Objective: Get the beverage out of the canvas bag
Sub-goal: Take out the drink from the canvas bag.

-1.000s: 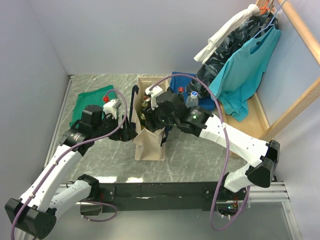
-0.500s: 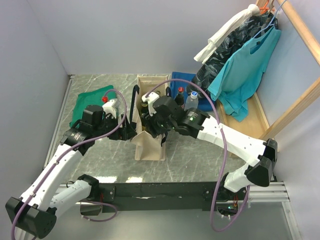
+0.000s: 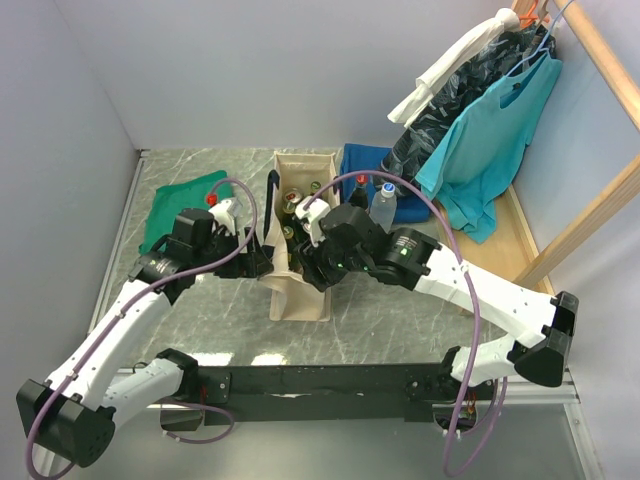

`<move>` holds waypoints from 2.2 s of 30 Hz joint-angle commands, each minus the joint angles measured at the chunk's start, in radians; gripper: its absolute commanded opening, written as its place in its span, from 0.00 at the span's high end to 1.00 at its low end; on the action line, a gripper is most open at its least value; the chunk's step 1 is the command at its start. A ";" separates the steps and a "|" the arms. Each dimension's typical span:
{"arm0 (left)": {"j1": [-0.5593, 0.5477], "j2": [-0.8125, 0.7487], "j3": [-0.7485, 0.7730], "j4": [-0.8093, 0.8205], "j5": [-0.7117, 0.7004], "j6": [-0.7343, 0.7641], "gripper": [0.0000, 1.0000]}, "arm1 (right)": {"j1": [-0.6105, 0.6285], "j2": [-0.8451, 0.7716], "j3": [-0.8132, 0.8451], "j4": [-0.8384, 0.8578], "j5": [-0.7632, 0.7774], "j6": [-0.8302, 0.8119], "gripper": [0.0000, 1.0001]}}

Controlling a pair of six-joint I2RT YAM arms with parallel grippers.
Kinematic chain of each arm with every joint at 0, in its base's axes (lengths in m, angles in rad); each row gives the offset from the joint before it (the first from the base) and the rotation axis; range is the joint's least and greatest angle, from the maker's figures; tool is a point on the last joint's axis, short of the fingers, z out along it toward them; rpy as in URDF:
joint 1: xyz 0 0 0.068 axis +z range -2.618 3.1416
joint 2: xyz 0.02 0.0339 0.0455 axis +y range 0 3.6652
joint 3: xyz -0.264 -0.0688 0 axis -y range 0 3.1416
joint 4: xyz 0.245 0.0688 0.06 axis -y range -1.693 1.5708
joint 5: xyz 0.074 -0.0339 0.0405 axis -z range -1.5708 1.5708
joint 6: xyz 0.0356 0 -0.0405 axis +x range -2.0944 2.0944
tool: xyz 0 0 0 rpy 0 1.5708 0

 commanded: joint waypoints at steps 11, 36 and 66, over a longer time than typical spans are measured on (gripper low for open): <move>-0.001 0.017 0.004 -0.040 -0.096 -0.057 0.23 | 0.008 0.002 -0.028 0.053 0.215 0.023 0.36; -0.010 -0.055 -0.073 -0.014 -0.019 -0.081 0.36 | -0.020 0.146 0.115 0.182 0.323 0.040 0.33; -0.021 -0.096 -0.080 -0.025 -0.012 -0.078 0.42 | -0.124 0.374 0.296 0.199 0.091 0.071 0.32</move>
